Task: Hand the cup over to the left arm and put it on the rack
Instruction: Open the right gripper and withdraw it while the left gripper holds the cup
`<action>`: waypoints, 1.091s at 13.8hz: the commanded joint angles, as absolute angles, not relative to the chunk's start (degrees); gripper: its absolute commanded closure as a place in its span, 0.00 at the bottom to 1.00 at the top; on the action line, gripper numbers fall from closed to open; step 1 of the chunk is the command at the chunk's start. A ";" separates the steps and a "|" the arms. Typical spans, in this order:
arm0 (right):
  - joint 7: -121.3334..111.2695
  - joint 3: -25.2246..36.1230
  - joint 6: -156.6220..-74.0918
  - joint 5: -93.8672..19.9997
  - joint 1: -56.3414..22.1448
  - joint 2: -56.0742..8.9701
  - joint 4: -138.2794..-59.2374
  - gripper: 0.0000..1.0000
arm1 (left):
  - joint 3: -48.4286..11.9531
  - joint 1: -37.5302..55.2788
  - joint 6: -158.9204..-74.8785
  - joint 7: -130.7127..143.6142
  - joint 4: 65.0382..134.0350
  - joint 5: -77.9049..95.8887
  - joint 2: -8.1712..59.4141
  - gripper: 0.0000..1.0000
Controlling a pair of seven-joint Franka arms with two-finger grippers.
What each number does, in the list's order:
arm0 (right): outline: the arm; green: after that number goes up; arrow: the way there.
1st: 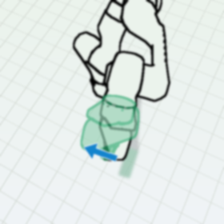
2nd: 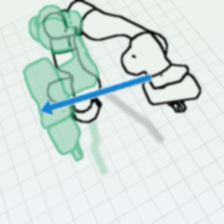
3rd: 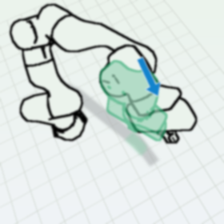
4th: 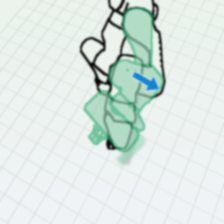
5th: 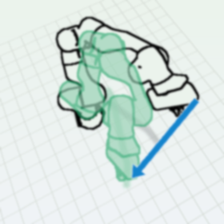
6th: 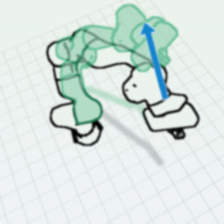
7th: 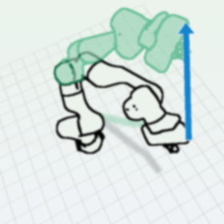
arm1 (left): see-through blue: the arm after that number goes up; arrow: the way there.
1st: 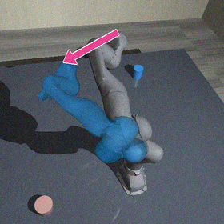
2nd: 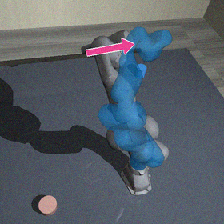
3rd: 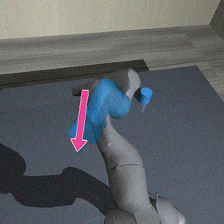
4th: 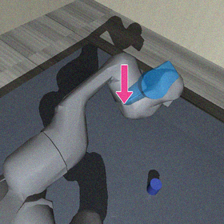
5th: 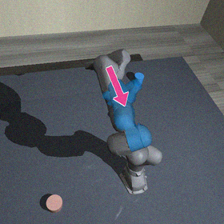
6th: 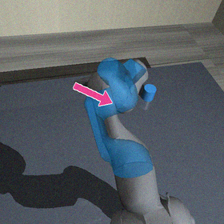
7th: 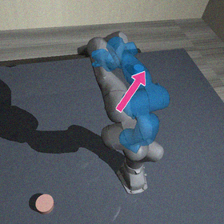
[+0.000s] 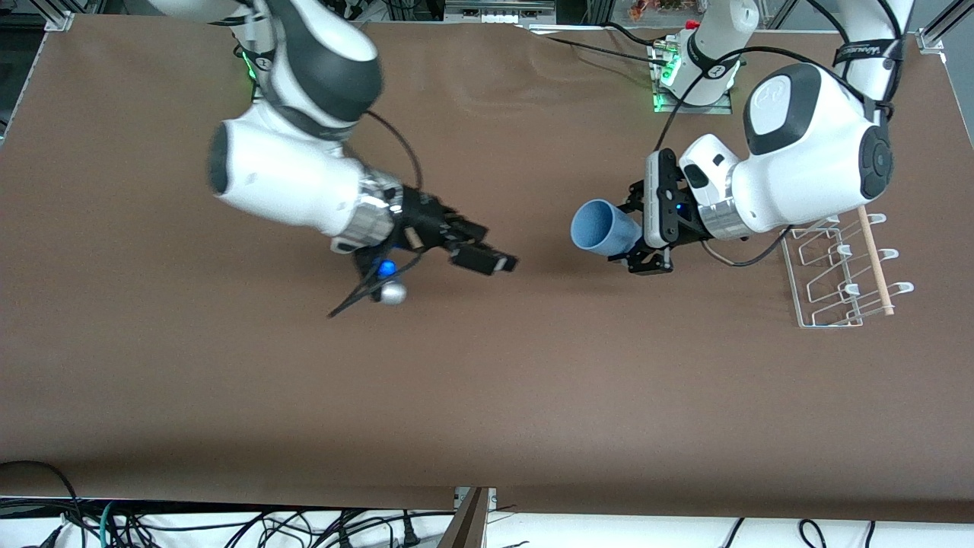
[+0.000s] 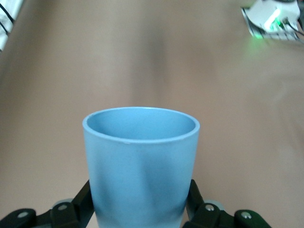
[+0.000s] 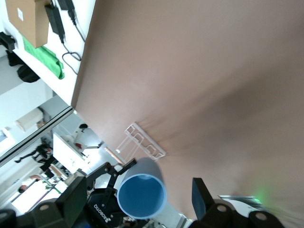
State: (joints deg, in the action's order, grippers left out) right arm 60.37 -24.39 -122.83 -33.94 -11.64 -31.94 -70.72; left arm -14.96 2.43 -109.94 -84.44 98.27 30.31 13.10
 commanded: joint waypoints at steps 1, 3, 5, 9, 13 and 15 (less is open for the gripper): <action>55.31 -23.56 -113.06 -32.27 -5.73 -28.93 -71.10 0.02 | -15.12 0.89 -104.08 -82.19 95.90 22.71 12.22 0.92; 49.60 -20.23 -106.47 -28.93 -4.05 -27.52 -71.10 0.02 | -15.12 0.35 -99.52 -78.16 93.53 16.21 12.22 0.92; 44.15 -14.62 -100.23 -26.73 -4.04 -25.50 -71.10 0.02 | -15.20 0.35 -95.73 -73.06 91.50 6.64 12.30 0.92; 31.05 -3.71 -89.13 -24.79 -4.04 -22.94 -71.28 0.02 | -16.00 0.53 -87.73 -65.76 91.32 -11.91 12.57 0.92; 26.12 0.96 -88.51 -20.93 -4.04 -22.24 -71.45 0.02 | -16.08 1.23 -79.56 -57.94 92.19 -28.79 14.49 0.89; 22.08 0.88 -89.64 -16.81 -3.69 -19.45 -76.25 0.02 | -16.08 1.23 -72.81 -53.29 92.29 -35.83 15.99 0.87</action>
